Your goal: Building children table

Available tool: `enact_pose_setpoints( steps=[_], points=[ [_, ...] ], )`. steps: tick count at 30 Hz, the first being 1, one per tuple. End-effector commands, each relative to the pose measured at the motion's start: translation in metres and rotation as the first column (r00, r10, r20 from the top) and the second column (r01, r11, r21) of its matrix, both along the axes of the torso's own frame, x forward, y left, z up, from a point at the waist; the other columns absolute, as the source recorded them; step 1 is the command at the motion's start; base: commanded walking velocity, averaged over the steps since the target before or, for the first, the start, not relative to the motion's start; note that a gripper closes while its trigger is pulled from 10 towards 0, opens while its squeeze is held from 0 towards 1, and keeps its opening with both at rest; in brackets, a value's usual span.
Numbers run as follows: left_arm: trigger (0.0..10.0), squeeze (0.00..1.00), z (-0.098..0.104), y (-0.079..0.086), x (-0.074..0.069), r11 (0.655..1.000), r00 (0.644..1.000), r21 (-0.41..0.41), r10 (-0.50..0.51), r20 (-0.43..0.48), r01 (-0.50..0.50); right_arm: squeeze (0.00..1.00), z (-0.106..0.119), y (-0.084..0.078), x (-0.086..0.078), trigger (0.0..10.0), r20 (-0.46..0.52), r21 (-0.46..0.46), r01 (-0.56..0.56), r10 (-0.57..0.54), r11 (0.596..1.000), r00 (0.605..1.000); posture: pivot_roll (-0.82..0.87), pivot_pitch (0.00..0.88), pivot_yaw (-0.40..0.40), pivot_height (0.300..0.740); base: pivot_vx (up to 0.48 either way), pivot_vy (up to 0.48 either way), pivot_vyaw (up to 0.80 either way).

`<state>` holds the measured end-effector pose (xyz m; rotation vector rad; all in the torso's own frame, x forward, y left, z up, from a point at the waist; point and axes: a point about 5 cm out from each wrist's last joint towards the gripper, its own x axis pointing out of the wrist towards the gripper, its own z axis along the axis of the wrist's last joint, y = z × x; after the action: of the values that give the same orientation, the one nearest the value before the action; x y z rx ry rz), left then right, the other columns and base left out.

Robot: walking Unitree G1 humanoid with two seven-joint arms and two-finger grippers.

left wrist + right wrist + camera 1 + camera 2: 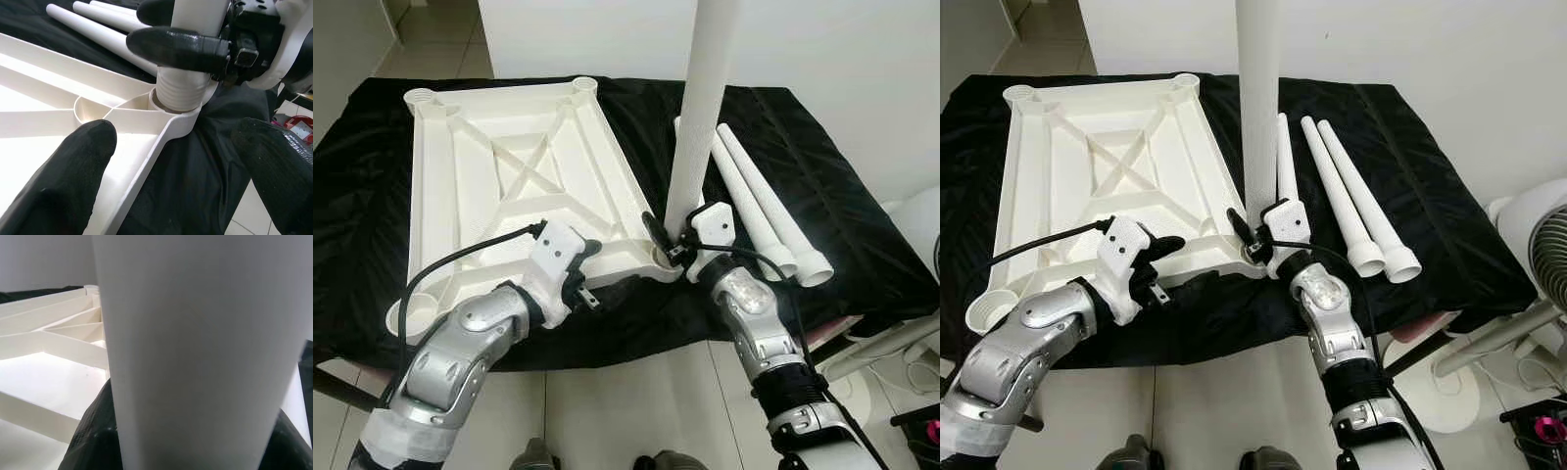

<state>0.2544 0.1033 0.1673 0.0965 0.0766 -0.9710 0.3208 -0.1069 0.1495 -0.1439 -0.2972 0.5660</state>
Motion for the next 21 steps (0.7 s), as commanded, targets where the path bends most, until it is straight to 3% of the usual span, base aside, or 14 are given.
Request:
enact_pose_setpoints(
  steps=[1, 10, 21],
  points=[
    [10.0, 0.00, 0.000, -0.001, -0.006, 0.997, 0.997, -0.005, -0.077, -0.017, 0.077, 0.00, -0.017, -0.005, -0.002, 10.0, -0.069, -0.016, 0.008, -0.009, 1.000, 0.998, 0.02, 0.033, -0.049, 0.740, 0.000, 0.000, 0.00],
    [10.0, 0.00, 0.005, 0.003, -0.003, 0.999, 0.999, 0.011, -0.046, -0.007, 0.046, 0.00, -0.021, -0.005, 0.007, 10.0, -0.091, -0.007, -0.009, 0.008, 1.000, 0.996, 0.03, 0.048, -0.041, 0.740, 0.000, 0.000, 0.00],
    [10.0, 0.00, 0.008, 0.001, -0.004, 0.999, 0.999, 0.007, -0.046, -0.005, 0.046, 0.00, -0.029, -0.005, 0.007, 10.0, -0.122, 0.058, -0.015, 0.023, 0.998, 0.992, 0.03, 0.073, -0.040, 0.740, 0.000, 0.000, 0.00]
  ],
)
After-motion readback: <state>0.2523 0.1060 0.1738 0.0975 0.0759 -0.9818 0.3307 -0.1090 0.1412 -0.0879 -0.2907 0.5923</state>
